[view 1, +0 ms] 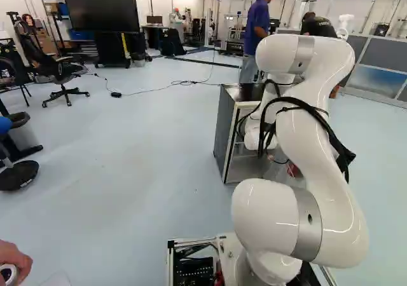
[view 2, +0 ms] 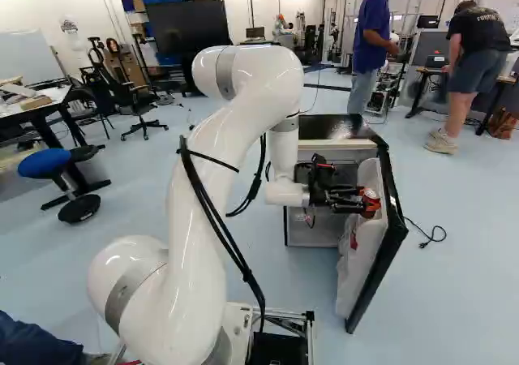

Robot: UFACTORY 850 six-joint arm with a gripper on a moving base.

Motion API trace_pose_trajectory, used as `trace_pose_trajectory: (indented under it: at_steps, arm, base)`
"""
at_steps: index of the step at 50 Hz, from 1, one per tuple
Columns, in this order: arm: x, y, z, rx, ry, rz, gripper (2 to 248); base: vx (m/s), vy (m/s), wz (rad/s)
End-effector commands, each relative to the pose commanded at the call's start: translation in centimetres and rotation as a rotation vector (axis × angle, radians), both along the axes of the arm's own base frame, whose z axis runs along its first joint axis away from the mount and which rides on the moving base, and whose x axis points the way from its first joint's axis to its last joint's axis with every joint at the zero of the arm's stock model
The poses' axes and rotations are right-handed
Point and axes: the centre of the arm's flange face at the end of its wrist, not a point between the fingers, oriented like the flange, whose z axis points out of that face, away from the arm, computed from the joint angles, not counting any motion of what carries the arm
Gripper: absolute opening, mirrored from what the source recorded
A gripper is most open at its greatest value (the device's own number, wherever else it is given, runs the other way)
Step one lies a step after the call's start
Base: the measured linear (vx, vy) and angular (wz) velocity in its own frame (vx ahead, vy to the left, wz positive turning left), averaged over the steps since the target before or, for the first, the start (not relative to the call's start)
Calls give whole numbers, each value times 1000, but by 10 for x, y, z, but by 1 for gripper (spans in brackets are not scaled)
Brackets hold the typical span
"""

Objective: Grab a drink from the fridge

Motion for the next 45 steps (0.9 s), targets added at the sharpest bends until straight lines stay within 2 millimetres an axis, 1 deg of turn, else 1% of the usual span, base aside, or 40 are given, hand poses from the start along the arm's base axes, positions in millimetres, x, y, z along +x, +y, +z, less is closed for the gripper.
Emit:
trace_pose_trajectory:
  at_steps: [19,45]
  arm:
    - [13,22,0,0,0,52,96]
    - [24,53,1,2,6,121,96]
  base:
    - [0,0,0]
    - [0,0,0]
